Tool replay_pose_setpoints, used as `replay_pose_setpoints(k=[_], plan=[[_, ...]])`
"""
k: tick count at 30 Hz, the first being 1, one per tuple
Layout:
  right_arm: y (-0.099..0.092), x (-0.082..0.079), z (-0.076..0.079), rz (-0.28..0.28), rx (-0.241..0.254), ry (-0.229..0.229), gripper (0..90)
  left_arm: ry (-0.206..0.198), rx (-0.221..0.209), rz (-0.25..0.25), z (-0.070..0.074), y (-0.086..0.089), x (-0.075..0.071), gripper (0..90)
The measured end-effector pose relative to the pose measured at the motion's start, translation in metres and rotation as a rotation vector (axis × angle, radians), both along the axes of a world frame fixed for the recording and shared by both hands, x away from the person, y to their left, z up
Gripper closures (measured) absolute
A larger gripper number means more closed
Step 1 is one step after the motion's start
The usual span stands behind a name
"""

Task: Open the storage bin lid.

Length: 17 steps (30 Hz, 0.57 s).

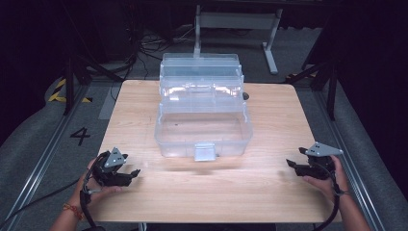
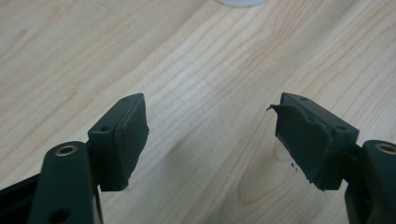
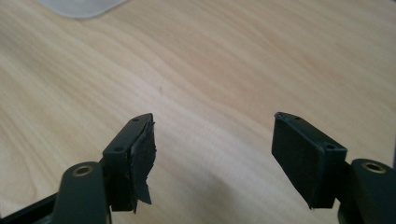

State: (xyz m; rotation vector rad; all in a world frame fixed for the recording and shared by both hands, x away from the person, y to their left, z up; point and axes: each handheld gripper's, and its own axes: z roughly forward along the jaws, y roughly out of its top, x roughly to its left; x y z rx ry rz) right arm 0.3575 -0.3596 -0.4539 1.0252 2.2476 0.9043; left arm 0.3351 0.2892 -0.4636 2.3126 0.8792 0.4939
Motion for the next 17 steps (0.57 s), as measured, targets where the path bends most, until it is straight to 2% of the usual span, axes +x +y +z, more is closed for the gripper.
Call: replay_pose_setpoints(k=[2,4,9,10,11,12,13,14,17], plan=[[-0.004,-0.006,-0.008,-0.013,0.015,0.014,30.3,0.035,-0.018,-0.011,-0.004,0.001,-0.002,25.3],[-0.007,-0.01,-0.014,-0.017,0.019,0.034,29.4,0.043,-0.025,-0.011,-0.008,0.002,-0.003,23.9],[-0.009,-0.018,-0.029,-0.005,0.077,0.073,25.8,0.069,-0.119,0.022,-0.017,0.007,-0.003,20.8],[-0.01,-0.019,-0.032,-0.004,0.114,0.077,25.6,0.062,-0.122,0.024,-0.018,0.007,-0.003,19.6],[-0.01,-0.019,-0.032,-0.007,0.122,0.085,24.5,0.065,-0.119,0.024,-0.017,0.007,-0.003,19.3],[-0.011,-0.02,-0.032,-0.013,0.124,0.089,24.1,0.078,-0.121,0.026,-0.017,0.006,-0.004,18.7],[-0.011,-0.02,-0.032,-0.014,0.126,0.092,24.1,0.07,-0.11,0.022,-0.017,0.006,-0.003,17.6],[-0.012,-0.02,-0.032,-0.01,0.129,0.099,24.2,0.075,-0.12,0.025,-0.018,0.004,-0.004,15.6],[-0.012,-0.019,-0.032,-0.009,0.139,0.108,24.0,0.073,-0.11,0.02,-0.018,0.004,-0.003,14.8]])
